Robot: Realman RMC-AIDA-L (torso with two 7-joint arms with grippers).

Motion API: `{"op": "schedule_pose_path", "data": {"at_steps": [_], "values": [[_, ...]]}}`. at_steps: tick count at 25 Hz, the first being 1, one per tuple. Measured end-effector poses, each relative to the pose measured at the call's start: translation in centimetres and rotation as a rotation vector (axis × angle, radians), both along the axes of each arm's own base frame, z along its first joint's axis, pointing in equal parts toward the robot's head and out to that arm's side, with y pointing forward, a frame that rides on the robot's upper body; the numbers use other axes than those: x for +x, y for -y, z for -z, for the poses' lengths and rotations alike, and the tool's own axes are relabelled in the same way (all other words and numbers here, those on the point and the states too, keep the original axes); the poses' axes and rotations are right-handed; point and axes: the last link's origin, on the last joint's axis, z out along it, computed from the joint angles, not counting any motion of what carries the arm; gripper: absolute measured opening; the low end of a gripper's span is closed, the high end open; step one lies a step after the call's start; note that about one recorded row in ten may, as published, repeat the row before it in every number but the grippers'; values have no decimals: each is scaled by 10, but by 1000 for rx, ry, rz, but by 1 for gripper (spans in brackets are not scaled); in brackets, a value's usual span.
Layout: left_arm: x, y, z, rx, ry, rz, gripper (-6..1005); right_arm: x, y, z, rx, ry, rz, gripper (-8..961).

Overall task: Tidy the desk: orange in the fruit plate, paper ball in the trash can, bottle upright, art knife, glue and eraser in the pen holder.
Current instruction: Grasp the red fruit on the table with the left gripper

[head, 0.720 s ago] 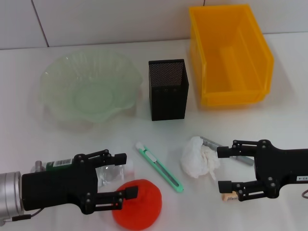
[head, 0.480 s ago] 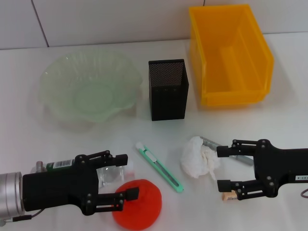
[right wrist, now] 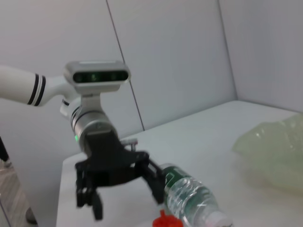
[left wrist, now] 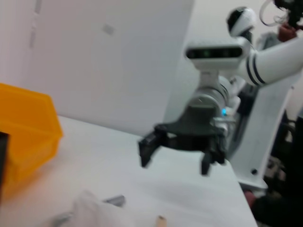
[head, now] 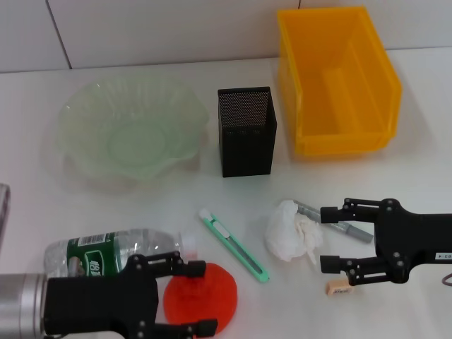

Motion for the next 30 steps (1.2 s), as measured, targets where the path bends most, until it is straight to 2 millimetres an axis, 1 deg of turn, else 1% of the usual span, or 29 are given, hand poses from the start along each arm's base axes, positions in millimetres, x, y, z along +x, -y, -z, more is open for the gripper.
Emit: {"op": "schedule_pose_path", "data": {"at_steps": [4,9,13,14,17,21,26,30], "values": [[-2,4,5,-18,-33,17,812,0,1,-2,14,-15,5,821],[-3,7,3,-10,-33,29,811,1,3,-3,14,-18,6,820],[-2,3,-1,51,-18,76,811,3,6,-4,30,-31,18,820],[-2,3,-1,51,-18,76,811,4,6,-5,37,-34,23,820],[0,-4,-5,78,-3,62,811,6,7,-9,59,-47,40,820],[-2,-14,-9,124,-11,34,810,9,9,-12,82,-66,56,819],[-3,-14,-8,120,-17,20,810,7,7,-10,87,-75,58,819],[-7,-10,-2,92,-20,-8,794,6,6,-9,85,-75,54,818]]}}
